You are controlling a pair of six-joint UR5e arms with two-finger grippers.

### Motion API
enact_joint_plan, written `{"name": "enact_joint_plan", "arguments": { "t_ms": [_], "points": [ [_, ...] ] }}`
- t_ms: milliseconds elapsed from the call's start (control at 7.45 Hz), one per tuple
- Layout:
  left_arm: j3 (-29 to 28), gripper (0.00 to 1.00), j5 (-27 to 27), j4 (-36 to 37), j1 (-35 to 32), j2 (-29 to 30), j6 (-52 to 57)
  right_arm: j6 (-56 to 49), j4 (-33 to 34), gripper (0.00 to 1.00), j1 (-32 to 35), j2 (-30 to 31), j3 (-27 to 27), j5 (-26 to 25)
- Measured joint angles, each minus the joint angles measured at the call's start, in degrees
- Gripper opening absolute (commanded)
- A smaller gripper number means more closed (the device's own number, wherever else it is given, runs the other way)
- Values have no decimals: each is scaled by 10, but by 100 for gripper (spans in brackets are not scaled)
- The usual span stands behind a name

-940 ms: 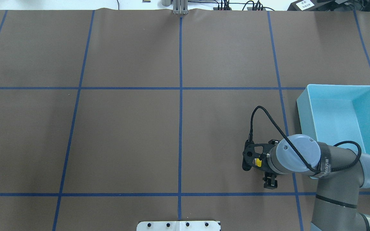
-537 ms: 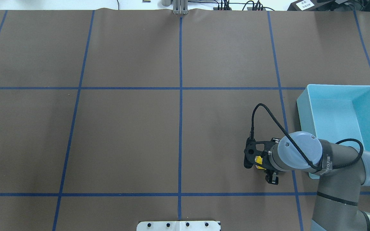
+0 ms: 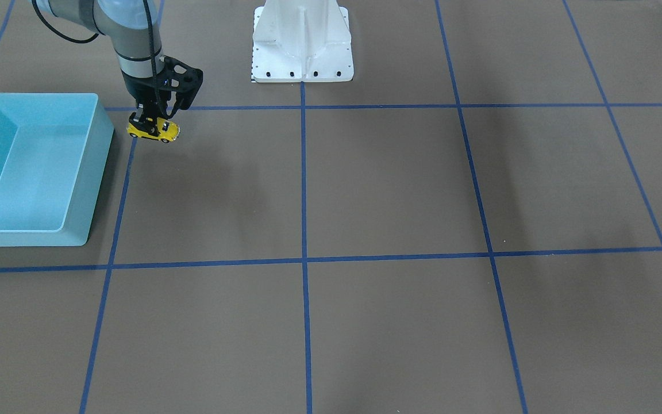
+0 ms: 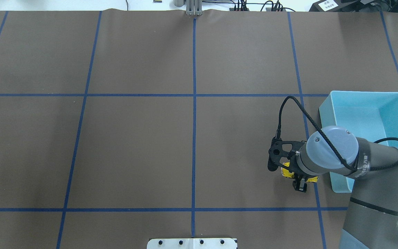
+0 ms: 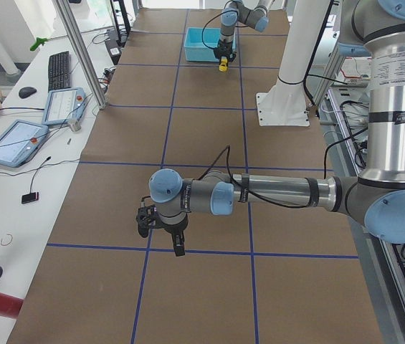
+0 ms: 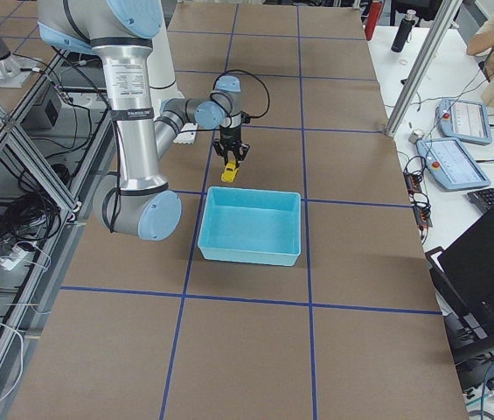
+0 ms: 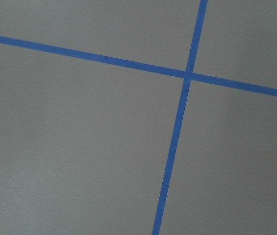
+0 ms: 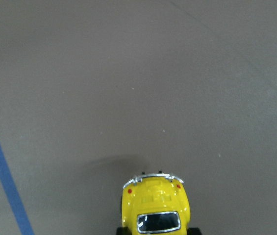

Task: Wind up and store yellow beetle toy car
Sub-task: 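Carry the car over the blue bin and open the right gripper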

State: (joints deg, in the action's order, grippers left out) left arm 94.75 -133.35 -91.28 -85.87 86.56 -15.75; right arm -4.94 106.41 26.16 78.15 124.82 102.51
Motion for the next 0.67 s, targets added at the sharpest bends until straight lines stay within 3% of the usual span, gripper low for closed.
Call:
{"name": "enact_joint_plan", "arguments": {
  "t_ms": [269,537,671],
  "points": [
    [1,100,0,0,0,0,-1,-42,158,0,32,-65,46,0],
    [1,100,0,0,0,0,-1,-76,191,0,52,-36,70,0],
    [1,100,0,0,0,0,-1,-89,176,0,69,-1,76,2]
  ]
}}
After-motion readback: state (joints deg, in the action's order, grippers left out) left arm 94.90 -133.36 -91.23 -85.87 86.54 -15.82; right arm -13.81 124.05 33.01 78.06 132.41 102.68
